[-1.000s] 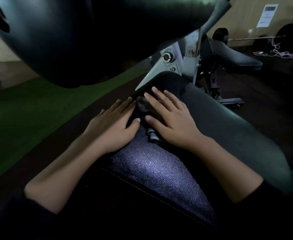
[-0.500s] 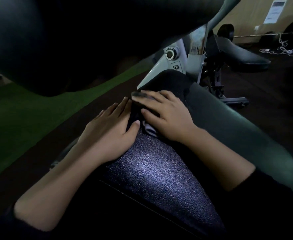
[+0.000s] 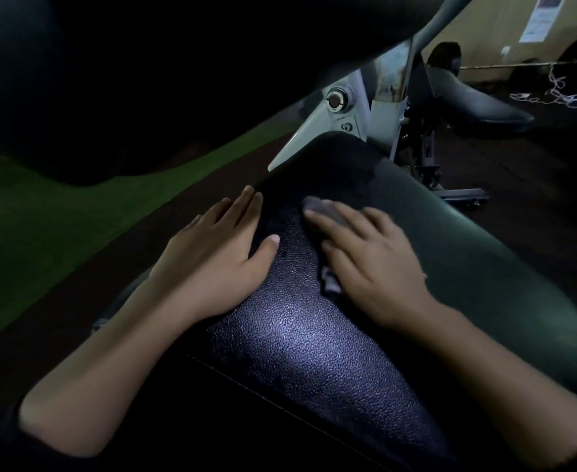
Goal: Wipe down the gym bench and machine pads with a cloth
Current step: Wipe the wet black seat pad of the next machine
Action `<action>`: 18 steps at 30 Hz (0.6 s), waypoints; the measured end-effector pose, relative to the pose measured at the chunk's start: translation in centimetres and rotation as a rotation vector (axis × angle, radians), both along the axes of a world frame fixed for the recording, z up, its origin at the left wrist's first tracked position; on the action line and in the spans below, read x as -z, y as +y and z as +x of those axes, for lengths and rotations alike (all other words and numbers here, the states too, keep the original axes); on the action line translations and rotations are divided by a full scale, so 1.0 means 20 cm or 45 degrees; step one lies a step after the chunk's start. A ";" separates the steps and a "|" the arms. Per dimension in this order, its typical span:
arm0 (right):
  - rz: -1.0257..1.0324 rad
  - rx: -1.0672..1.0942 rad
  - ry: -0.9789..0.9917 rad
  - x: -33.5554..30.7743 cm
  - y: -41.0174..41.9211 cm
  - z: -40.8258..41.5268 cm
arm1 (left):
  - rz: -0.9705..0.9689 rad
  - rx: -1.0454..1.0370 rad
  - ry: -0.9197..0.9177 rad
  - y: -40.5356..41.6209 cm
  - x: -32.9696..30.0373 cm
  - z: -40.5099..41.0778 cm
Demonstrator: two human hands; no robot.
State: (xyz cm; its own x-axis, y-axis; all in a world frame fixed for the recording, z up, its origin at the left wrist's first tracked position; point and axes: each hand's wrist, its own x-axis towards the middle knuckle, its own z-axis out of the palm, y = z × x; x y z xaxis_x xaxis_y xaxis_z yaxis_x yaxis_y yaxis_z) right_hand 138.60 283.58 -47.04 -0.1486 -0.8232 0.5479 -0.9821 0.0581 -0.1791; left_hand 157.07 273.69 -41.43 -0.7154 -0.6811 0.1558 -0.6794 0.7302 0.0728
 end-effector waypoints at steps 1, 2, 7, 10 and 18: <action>-0.005 -0.032 -0.027 -0.02 -0.03 0.05 | 0.002 -0.001 0.007 0.00 0.00 0.00; -0.008 -0.063 -0.043 -0.05 -0.09 0.07 | 0.007 -0.003 0.012 0.00 0.00 0.00; 0.091 -0.030 -0.099 -0.12 -0.39 -0.18 | 0.011 -0.003 0.007 0.01 -0.01 0.01; 0.034 0.089 -0.125 -0.06 -0.31 -0.31 | 0.024 -0.006 0.002 0.01 -0.01 0.01; 0.000 -0.027 -0.062 -0.03 -0.03 0.10 | 0.024 0.005 0.037 0.00 0.00 -0.01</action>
State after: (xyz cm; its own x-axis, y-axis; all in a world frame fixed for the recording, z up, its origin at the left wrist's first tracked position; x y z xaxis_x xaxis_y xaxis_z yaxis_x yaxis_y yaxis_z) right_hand 140.56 283.03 -46.51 -0.1572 -0.8266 0.5404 -0.9733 0.0370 -0.2265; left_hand 156.95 273.70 -41.43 -0.7134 -0.6815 0.1633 -0.6740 0.7310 0.1063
